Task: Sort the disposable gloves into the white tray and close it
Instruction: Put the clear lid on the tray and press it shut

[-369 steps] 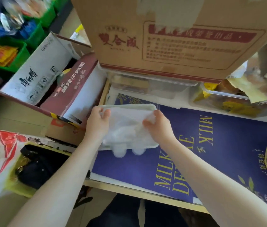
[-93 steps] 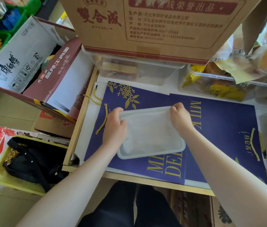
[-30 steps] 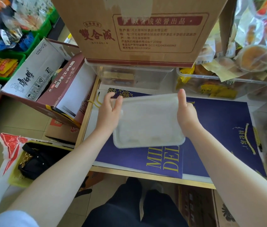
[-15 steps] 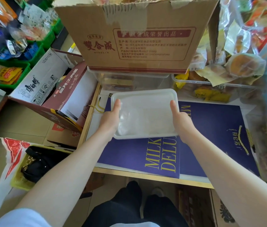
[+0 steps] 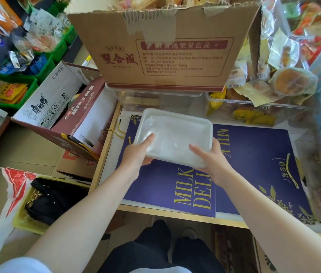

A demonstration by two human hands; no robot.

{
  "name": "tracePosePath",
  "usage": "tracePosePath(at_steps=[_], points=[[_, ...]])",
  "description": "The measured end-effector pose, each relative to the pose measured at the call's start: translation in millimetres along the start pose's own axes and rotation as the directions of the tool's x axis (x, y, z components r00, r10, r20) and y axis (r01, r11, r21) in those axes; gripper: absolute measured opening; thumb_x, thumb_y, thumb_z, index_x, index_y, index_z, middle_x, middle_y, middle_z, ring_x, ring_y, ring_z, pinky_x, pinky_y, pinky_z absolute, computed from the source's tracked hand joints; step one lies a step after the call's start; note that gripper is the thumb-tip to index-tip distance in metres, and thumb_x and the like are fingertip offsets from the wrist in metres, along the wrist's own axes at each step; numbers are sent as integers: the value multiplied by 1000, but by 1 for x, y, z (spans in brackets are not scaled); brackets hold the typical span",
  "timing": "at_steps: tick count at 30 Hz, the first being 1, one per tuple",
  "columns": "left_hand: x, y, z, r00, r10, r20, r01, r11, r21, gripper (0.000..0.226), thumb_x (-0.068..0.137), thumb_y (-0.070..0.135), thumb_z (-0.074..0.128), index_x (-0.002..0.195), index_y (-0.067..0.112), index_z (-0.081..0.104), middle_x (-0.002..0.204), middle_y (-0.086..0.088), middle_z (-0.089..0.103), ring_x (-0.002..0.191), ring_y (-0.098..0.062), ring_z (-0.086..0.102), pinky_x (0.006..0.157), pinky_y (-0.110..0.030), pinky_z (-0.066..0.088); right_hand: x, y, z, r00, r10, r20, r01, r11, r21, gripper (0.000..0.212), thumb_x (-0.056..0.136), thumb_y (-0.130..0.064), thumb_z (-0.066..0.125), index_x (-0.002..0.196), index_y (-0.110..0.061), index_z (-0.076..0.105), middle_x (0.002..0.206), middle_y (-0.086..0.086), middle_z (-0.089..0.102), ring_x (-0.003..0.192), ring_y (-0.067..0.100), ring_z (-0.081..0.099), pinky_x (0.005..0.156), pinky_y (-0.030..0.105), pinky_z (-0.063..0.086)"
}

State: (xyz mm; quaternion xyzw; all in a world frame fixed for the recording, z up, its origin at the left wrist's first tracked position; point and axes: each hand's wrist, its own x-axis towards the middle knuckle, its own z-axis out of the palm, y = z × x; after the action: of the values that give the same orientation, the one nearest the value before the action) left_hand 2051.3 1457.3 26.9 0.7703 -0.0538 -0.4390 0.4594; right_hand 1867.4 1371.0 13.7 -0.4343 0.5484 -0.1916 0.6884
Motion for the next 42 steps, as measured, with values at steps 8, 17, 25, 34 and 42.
tracePosePath(at_steps=[8, 17, 25, 34, 42], points=[[-10, -22, 2, 966, 157, 204, -61, 910, -411, 71, 79, 14, 72, 136, 29, 32, 126, 1, 57, 112, -20, 60, 91, -37, 51, 6, 1, 9, 995, 43, 91, -40, 999, -32, 62, 80, -28, 72, 129, -25, 34, 123, 0, 53, 105, 22, 60, 71, 31, 58], [17, -24, -15, 956, 222, 192, -168, 950, -262, 70, 81, 13, 71, 133, 30, 27, 127, 2, 54, 116, -14, 55, 95, -34, 50, 13, 11, 31, 988, 97, 120, -92, 995, -44, 55, 87, -34, 64, 127, -26, 28, 119, 2, 54, 95, 25, 66, 68, 28, 57], [59, -18, -62, 971, 230, -61, -210, 949, 235, 42, 95, 33, 52, 130, 11, 50, 122, 0, 55, 112, -19, 52, 89, -29, 39, 53, -8, 53, 993, 70, 95, -59, 991, -120, 39, 98, -22, 46, 135, -21, 34, 124, 4, 52, 108, 23, 57, 83, 31, 52], [99, -7, -74, 917, 397, -38, -362, 867, 342, 44, 91, 9, 55, 134, 13, 46, 126, -4, 57, 114, -20, 54, 97, -29, 39, 80, -19, 77, 999, 27, -36, -32, 985, -169, 35, 90, 2, 43, 123, -4, 52, 107, 10, 62, 91, 25, 61, 78, 39, 54], [103, -9, -77, 882, 461, 95, -439, 733, 520, 51, 95, 14, 52, 143, 11, 36, 126, -16, 52, 110, -24, 49, 98, -25, 33, 81, -4, 67, 982, 88, -165, -103, 991, -85, 5, 89, -5, 60, 89, -8, 56, 91, 11, 61, 75, 20, 61, 63, 24, 57]])
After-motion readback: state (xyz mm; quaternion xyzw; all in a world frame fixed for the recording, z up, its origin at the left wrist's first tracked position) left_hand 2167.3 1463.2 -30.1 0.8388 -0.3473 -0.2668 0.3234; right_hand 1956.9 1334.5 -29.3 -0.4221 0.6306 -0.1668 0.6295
